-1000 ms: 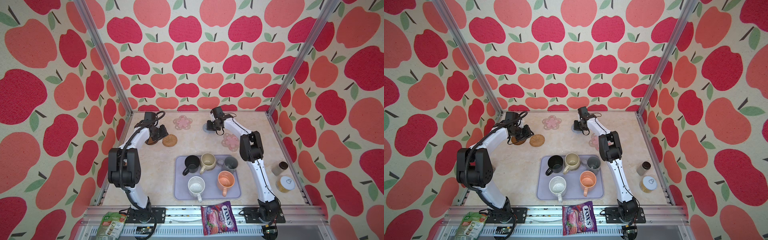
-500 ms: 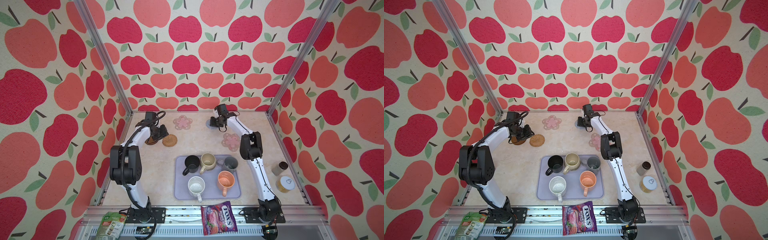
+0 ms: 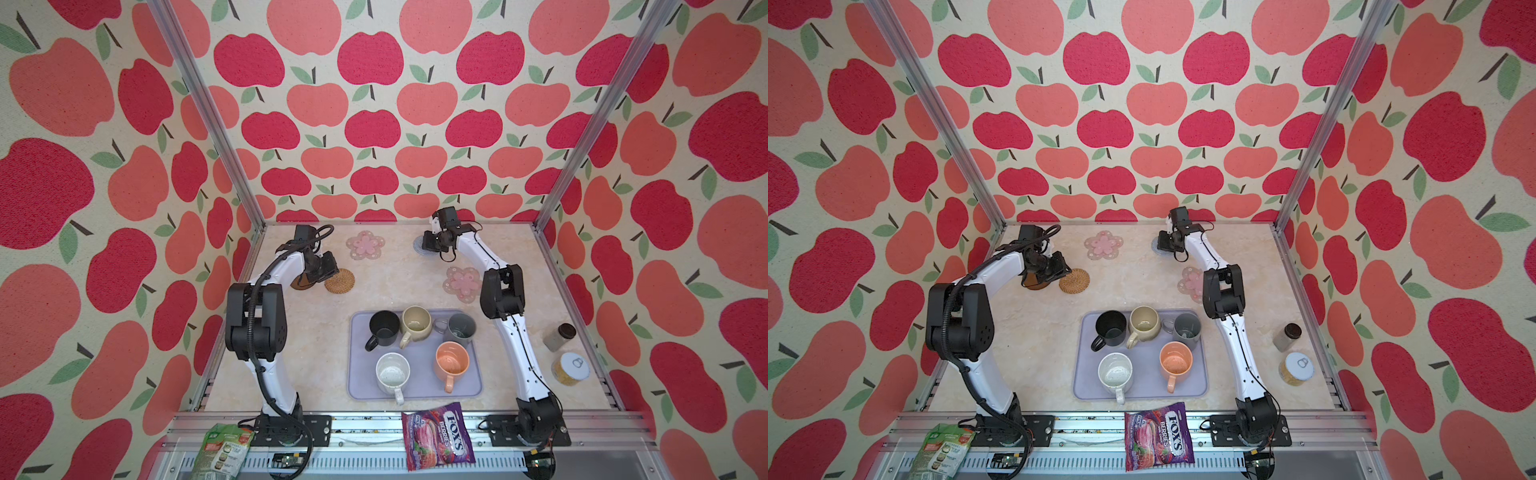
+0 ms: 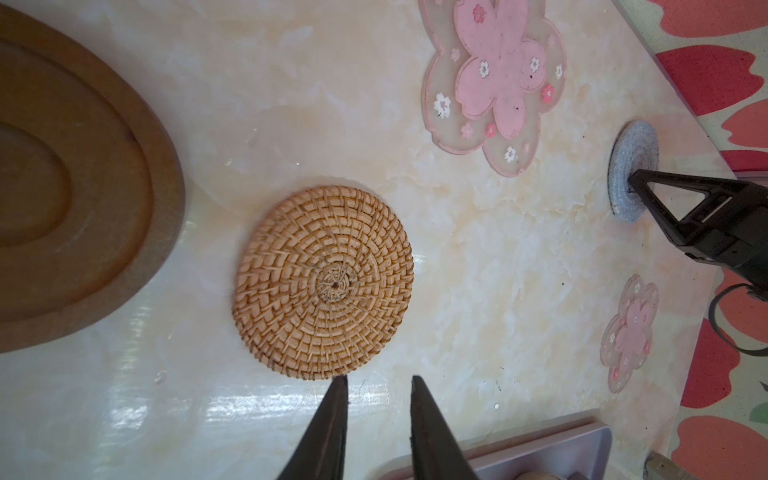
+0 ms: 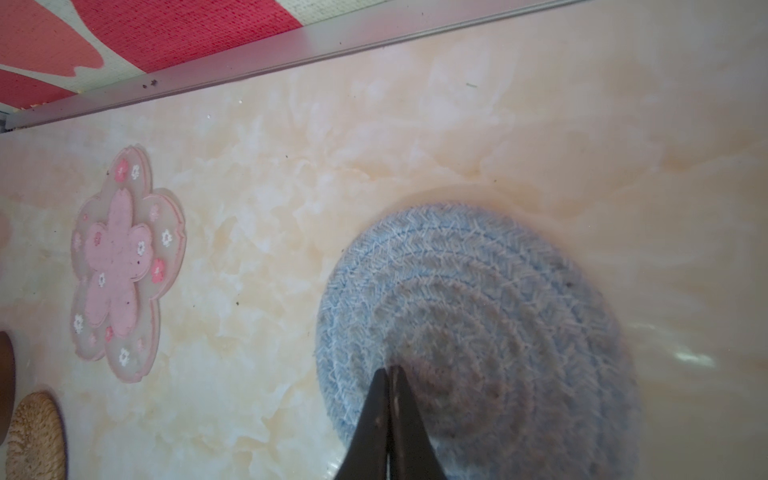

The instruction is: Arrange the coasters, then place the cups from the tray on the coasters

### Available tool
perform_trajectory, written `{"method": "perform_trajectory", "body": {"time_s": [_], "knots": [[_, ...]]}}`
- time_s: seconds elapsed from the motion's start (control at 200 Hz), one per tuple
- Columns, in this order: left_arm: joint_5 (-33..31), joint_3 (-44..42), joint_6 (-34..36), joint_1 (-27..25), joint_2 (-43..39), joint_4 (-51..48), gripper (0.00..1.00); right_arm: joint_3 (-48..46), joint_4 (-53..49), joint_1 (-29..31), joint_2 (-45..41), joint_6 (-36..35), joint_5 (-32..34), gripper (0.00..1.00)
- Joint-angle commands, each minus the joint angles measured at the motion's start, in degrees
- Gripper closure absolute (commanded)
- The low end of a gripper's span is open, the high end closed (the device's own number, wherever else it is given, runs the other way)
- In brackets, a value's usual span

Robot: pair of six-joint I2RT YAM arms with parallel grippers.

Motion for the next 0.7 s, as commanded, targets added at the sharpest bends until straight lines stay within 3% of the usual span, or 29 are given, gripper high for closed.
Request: {"method": "perform_trajectory", "body": {"time_s": [0.0, 0.34, 0.695], "knots": [[-0.88, 2.05, -1.06, -0.39, 1.05, -0.43, 0.72, 0.0, -3.98, -1.19, 3.79, 1.69, 0.43, 0.91], [-1.19, 2.8, -1.3, -0.91, 1.96, -0.22, 0.71, -0.93, -2.84, -1.19, 1.44, 1.58, -1.68, 0.82], [-2.22, 2.48, -0.96, -1.26, 0.74, -1.16, 0.69, -11.01, 2.59, -1.0, -8.36, 2.61, -2.75, 0.71]]}}
